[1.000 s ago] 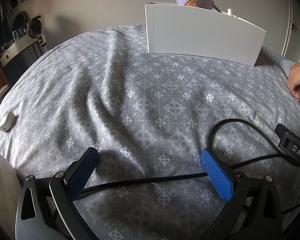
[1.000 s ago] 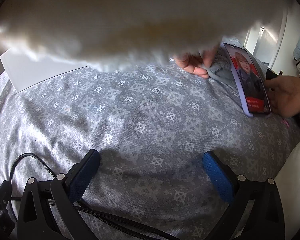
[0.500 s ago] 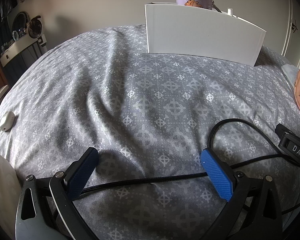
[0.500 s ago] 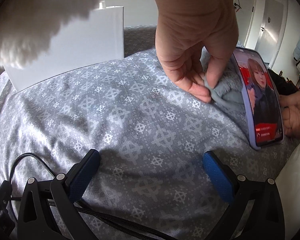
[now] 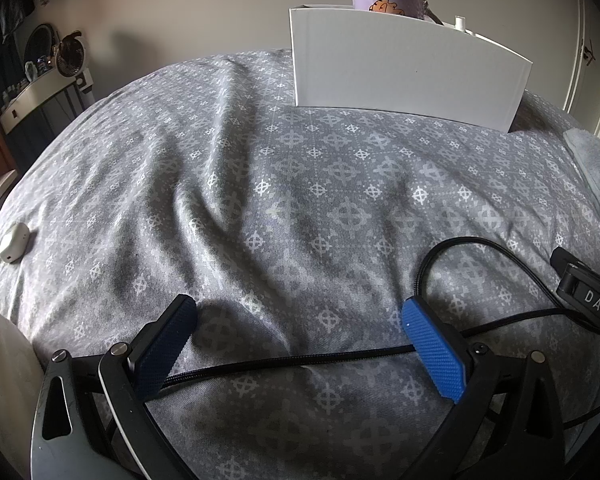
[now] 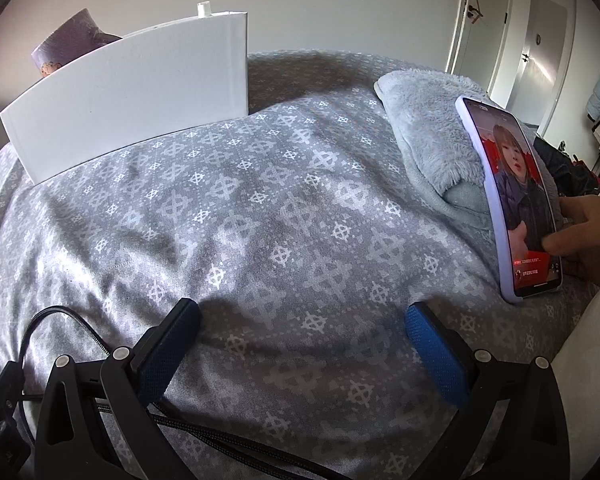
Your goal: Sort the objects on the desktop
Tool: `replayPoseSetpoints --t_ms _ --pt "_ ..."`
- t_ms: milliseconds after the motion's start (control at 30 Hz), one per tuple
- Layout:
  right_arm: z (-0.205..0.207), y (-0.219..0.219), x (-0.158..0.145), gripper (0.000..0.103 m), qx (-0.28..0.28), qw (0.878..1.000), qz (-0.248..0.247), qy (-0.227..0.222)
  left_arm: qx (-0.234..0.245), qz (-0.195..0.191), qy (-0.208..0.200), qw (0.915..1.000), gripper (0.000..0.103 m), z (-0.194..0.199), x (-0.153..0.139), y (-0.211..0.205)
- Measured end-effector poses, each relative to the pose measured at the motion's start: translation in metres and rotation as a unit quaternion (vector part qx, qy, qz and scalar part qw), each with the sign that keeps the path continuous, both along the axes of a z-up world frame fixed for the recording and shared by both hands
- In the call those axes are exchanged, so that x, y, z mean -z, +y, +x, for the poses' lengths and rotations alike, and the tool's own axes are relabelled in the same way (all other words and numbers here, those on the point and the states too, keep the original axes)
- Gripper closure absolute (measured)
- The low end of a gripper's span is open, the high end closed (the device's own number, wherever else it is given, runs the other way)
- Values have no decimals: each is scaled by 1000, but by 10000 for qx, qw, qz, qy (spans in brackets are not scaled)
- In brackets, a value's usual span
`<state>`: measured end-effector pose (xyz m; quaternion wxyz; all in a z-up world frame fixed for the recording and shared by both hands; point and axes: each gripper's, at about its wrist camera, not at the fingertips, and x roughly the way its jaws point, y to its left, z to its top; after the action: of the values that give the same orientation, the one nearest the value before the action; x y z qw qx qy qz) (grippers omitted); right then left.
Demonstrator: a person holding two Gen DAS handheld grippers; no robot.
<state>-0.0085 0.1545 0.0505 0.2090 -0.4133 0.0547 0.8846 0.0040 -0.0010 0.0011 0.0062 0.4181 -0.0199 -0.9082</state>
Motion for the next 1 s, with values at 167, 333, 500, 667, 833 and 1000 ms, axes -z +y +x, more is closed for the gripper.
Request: replayPoseSetpoints --t_ms 167,333,500,667,833,1000 --pt "-5 0 1 0 1 10000 -2 -8 1 1 0 10000 0 0 0 0" --pt "-4 1 1 0 1 10000 -12 -3 1 1 0 10000 0 0 0 0" --pt "-2 3 1 0 -1 10000 -15 2 3 3 0 10000 0 0 0 0" --pt "-4 3 1 0 -1 10000 -15 2 3 3 -1 10000 0 0 0 0" --pt "0 7 4 0 -1 10000 -19 13 3 5 0 10000 0 0 0 0" --pt "-2 9 5 0 -2 10000 -25 21 4 5 -1 10000 0 0 0 0"
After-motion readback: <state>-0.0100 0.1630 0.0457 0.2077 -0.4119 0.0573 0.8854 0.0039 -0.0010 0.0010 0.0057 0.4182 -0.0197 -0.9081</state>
